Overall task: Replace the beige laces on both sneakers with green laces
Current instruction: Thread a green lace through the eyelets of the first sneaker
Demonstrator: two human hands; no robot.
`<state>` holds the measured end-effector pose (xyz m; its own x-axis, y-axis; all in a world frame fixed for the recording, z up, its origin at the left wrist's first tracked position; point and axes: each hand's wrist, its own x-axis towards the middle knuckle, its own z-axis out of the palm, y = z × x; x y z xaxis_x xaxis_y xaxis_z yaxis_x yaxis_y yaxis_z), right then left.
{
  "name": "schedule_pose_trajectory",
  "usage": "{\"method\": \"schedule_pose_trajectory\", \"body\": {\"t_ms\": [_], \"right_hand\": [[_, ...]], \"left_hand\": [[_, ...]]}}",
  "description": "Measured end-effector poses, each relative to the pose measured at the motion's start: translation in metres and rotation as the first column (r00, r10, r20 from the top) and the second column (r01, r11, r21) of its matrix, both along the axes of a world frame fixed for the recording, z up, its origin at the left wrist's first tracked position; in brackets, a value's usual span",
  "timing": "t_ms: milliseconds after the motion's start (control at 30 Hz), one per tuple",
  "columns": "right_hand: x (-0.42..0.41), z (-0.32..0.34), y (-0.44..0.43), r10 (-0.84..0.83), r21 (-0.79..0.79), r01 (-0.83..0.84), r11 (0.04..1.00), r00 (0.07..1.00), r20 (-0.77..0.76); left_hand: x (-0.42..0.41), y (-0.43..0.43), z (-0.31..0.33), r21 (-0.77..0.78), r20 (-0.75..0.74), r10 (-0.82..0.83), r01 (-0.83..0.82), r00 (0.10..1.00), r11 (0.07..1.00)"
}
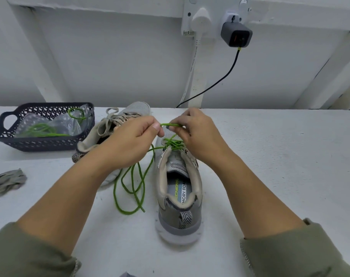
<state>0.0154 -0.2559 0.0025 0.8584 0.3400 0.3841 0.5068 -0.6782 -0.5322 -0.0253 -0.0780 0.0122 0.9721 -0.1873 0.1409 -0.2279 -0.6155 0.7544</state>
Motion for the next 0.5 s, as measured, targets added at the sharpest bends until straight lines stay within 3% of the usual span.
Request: {"method": "schedule_pose_trajectory", "body": {"t_ms": [67,133,233,367,433,500], "right_hand": [[0.009,-0.007,-0.005,-0.142,0.037,0.142,0.989,0.99,-0.019],[0.017,-0.011,-0.014,-0.286,0.024,0.298,0.954,0.933,-0.219],[0.016,-0.007,-0.02,-0.292,-0.141,0.256,0.956,0.865,-0.408],[-0.004,0.016,-0.007,-0.074,-0.241,0.036,0.97,0.986,-0.152],[-0.002,0.017,-0.004,0.076,-0.172,-0.089,0.981,0.994,-0.085],[0.01,0.004,-0.009,0.041,-0.09,-0.047,0.995,0.997,-0.069]], "left_hand": [[-0.001,0.004,0.004,-0.123,0.01,-0.014,0.015,1.0,0.992],[0.0,0.01,0.008,-0.295,0.006,-0.003,0.004,1.0,0.956],[0.002,0.01,0.007,-0.349,-0.069,0.015,-0.038,0.998,0.936],[0.0,-0.004,-0.001,-0.284,-0.144,0.004,-0.045,0.99,0.958],[0.0,-0.006,-0.003,-0.294,-0.144,0.003,-0.046,0.99,0.955],[0.0,-0.001,-0.004,-0.308,-0.136,0.014,-0.055,0.991,0.95]]}}
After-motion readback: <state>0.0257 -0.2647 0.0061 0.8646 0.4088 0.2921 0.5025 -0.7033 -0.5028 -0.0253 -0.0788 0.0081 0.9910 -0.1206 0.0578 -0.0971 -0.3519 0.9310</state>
